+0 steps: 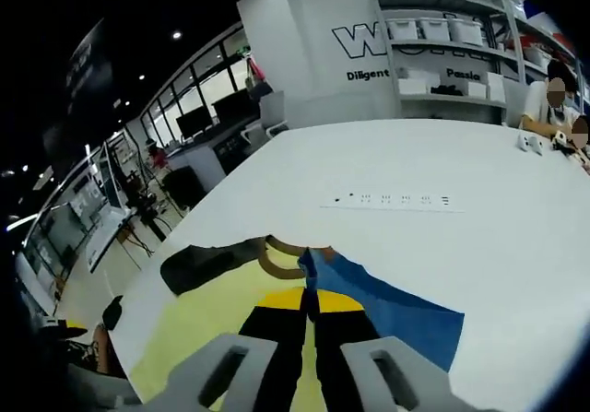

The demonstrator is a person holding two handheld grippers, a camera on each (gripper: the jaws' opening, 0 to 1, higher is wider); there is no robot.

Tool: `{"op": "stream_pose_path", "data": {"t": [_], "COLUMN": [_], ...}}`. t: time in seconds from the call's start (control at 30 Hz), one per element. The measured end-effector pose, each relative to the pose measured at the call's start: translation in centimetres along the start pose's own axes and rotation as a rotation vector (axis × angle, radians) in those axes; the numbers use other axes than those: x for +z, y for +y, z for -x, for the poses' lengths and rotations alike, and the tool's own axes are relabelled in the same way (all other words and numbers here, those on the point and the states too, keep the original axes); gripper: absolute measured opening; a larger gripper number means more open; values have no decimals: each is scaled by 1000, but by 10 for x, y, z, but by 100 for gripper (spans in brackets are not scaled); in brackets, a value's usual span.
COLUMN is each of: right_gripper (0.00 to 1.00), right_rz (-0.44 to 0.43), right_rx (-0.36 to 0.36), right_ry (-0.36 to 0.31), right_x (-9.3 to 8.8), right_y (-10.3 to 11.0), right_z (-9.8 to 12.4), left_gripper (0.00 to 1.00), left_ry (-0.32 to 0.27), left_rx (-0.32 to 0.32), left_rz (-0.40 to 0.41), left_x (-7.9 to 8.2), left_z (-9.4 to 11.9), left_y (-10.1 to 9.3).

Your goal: Fold the garment on the visible template until the final outline fits inside the template.

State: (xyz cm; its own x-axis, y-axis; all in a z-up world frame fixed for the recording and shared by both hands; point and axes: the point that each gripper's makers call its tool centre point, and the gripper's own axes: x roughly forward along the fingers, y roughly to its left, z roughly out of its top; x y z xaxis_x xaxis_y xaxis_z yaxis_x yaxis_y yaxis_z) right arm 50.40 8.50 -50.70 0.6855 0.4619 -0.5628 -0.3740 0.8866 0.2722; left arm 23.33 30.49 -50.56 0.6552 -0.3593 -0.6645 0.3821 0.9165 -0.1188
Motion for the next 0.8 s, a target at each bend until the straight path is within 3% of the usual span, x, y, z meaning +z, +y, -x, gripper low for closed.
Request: {"op": "stream_pose_path", "data": {"t": [0.53, 0.8], "right_gripper": [0, 0], "right_rz": [-6, 18], "right_rx": [129, 165], "right_ry": [11, 62], "right_x": [8, -11], "right_y": [99, 140], "right_z": [-59, -84], "left_gripper": [99, 99], "left_ry": [20, 31], "left_rx": [18, 28], "left_rz": [45, 67], "left_x": [-11, -14], "left_z": [2, 1], "left_y": [36, 39]}}
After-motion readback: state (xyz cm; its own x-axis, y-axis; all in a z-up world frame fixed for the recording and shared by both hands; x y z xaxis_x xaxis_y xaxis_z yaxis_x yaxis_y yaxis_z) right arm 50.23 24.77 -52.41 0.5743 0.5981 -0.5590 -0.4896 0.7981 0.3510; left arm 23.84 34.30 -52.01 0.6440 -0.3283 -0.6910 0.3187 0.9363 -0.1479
